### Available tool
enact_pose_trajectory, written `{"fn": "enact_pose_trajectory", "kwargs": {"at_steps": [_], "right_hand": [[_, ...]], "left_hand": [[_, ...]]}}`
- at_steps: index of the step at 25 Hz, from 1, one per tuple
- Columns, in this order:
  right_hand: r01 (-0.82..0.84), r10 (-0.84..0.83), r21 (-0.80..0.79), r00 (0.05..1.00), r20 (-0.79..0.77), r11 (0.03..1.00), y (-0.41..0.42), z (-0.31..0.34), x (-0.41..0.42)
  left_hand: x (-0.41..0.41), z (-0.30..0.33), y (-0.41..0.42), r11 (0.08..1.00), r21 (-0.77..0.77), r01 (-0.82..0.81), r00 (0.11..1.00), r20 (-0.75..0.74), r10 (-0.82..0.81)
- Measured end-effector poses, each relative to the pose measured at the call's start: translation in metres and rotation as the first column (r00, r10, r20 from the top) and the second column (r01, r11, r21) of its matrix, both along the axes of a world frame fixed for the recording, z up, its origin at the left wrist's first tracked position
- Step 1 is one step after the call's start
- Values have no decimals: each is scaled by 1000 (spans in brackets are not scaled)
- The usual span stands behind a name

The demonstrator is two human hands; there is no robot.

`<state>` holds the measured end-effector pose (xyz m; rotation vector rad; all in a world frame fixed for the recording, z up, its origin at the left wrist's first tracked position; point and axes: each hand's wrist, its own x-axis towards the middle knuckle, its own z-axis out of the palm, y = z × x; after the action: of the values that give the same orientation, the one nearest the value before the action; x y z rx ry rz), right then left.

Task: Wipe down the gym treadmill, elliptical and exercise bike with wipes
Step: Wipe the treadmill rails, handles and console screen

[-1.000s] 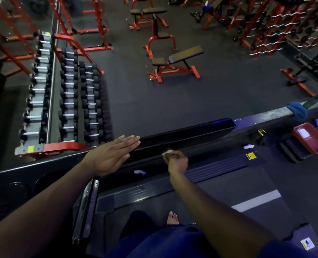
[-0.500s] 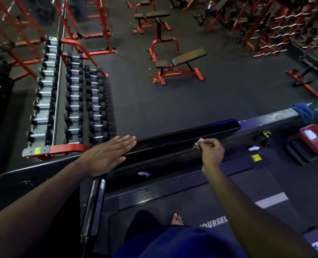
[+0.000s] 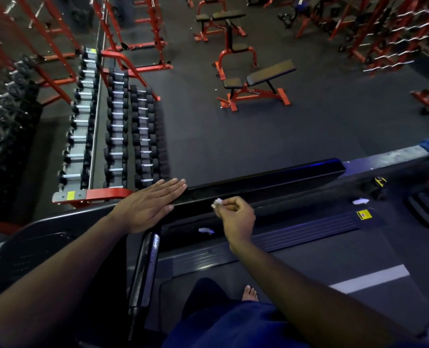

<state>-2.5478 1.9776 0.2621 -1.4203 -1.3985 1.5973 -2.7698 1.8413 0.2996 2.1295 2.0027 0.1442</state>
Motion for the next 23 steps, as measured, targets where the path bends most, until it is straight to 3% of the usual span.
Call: {"fn": "enact_pose_trajectory", "kwargs": {"at_steps": [4, 9, 13, 18, 23], "right_hand": [[-52, 53, -24, 998, 39, 998, -8, -3, -7], [262, -266, 49, 950, 164, 964, 61, -28, 44], [331, -324, -98, 943, 80, 939, 63, -29, 32], [133, -225, -463, 963, -148, 876, -27, -37, -43], [-47, -64, -536, 980, -187, 843, -76, -20, -75]], "left_hand": [[-8, 1, -12, 1000, -4, 10, 1000, -21, -10], [-15, -3, -28, 999, 14, -31, 997, -73, 32], [-15, -4, -27, 999, 10, -40, 997, -65, 41], [-14, -1, -27, 999, 6, -48, 998, -50, 48], [-13, 2, -29, 996, 24, -86, 996, 0, 86]]}}
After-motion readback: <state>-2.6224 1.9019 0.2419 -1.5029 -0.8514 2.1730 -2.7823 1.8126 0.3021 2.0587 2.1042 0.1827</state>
